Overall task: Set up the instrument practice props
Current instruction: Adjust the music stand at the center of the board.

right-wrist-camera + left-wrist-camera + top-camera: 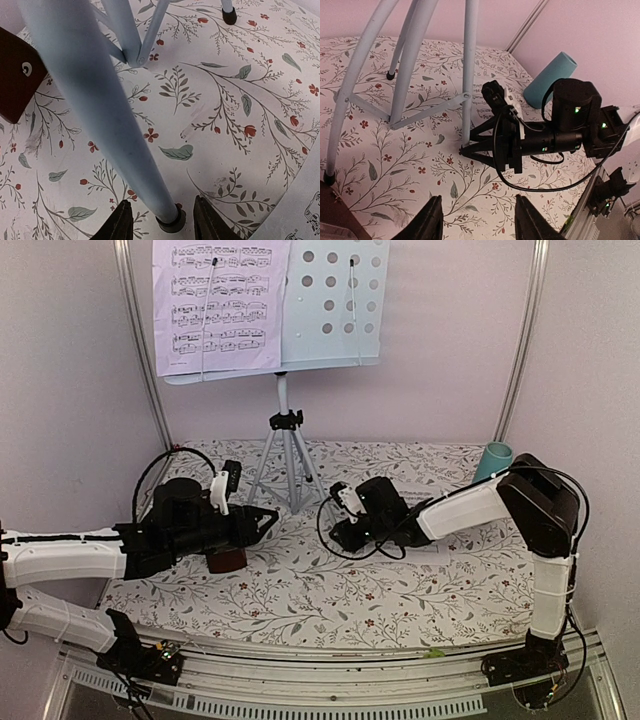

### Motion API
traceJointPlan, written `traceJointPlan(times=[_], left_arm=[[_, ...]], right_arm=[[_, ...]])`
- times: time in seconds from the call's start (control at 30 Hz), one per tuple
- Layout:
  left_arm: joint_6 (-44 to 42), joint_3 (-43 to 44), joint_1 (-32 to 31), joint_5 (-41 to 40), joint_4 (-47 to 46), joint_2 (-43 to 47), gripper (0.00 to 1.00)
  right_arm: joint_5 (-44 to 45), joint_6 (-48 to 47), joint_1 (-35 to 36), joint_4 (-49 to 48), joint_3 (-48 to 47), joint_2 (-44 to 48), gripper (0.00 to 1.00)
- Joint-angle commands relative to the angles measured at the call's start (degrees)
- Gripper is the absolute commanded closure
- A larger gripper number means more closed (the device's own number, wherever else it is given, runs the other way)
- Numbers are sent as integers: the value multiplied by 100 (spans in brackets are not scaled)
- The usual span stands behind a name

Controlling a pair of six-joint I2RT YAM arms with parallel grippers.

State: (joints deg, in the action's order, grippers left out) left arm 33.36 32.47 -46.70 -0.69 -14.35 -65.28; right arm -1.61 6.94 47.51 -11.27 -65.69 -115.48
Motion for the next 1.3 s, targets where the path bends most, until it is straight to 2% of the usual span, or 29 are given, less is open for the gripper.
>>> traceJointPlan(times=[0.0,0.2,0.53,0.83,1.27], left_arm=[[-103,167,51,35,-144,0,50],[-127,198,88,101,-156,-44,51],[-114,198,114,147,-159,-51,51],[-119,190,130,183,-206,-97,51],[-102,207,131,253,-246,-152,51]], right_arm=[[243,-112,116,37,-120,-203,60],[472,-114,213,37,-84,-270,69],[771,-88,370,133,24,-281,94],[1032,197,591,260,317,-54,100],[1464,876,860,626,711,304,100]])
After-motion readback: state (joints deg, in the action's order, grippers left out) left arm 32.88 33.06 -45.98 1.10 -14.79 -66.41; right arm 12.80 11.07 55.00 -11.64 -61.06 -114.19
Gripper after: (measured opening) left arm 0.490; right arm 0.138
